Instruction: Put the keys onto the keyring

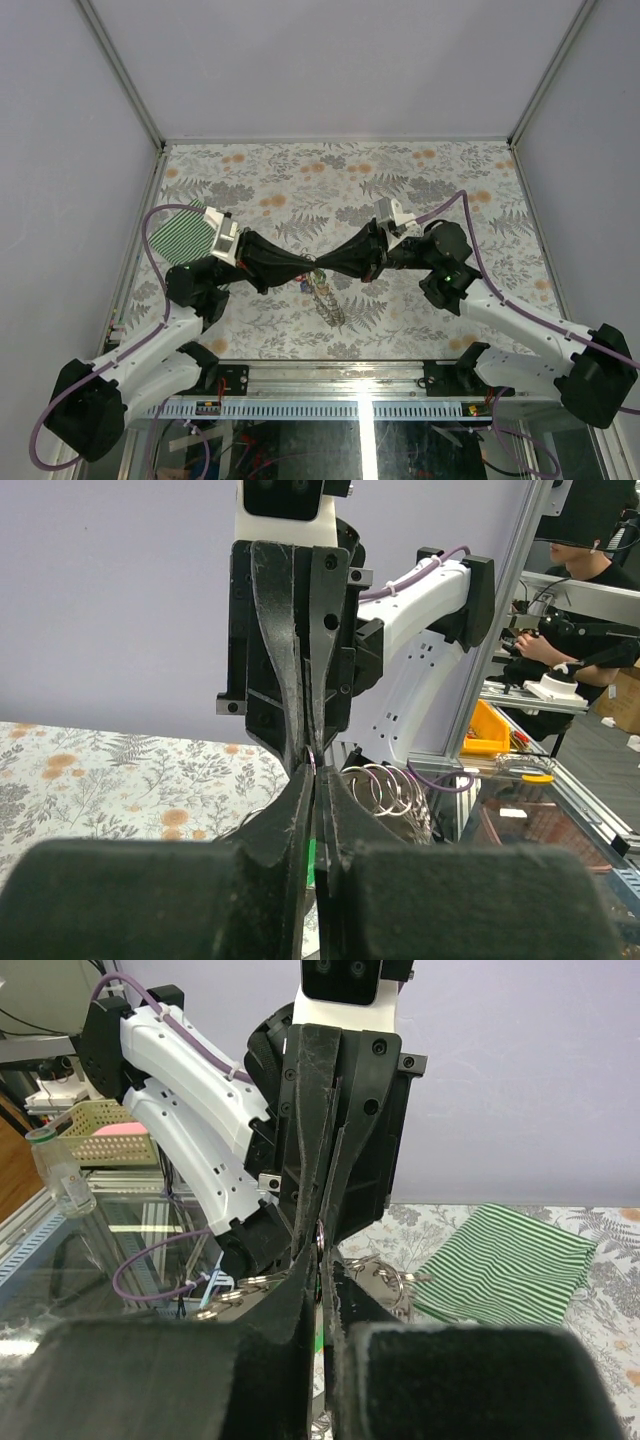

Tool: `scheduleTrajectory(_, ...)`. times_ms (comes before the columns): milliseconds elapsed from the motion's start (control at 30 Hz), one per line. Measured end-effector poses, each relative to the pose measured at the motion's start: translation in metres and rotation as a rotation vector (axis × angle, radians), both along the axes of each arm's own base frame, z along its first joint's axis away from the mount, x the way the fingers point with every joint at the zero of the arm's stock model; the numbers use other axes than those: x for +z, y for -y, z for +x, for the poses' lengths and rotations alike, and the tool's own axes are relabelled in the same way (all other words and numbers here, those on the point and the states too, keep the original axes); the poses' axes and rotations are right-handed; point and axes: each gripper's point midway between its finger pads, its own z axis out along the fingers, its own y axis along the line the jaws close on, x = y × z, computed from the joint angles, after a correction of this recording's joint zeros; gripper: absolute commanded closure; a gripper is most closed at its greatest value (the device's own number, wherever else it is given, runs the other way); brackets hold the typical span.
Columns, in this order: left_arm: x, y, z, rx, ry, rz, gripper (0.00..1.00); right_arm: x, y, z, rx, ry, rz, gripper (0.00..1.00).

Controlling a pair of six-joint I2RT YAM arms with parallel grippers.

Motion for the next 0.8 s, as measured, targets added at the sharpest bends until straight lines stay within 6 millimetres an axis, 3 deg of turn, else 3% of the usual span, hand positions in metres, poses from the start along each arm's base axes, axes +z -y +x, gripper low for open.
scheduleTrajectory(67, -0.001, 0.000, 0.000, 0.002, -0.003, 0.007, 0.86, -0.001, 0.000, 0.000, -0.005, 0.006, -0.014, 1.00)
scheduleTrajectory(267, 0.008, -0.002, -0.001, 0.037, 0.039, 0.018, 0.75, -0.005, 0.004, 0.000, -0.026, 0.019, -0.115, 1.00)
scheduleTrajectory(500, 0.018, -0.002, 0.012, 0.146, 0.119, 0.133, 0.71, 0.004, 0.015, 0.004, -0.074, 0.073, -0.280, 1.00)
scheduleTrajectory(667, 0.008, 0.003, 0.023, 0.159, 0.114, 0.240, 0.70, 0.000, 0.026, 0.007, -0.105, 0.100, -0.413, 1.00)
scheduleTrajectory(800, -0.011, 0.012, 0.023, 0.113, 0.080, 0.306, 0.68, -0.015, 0.031, 0.009, -0.115, 0.093, -0.530, 1.00)
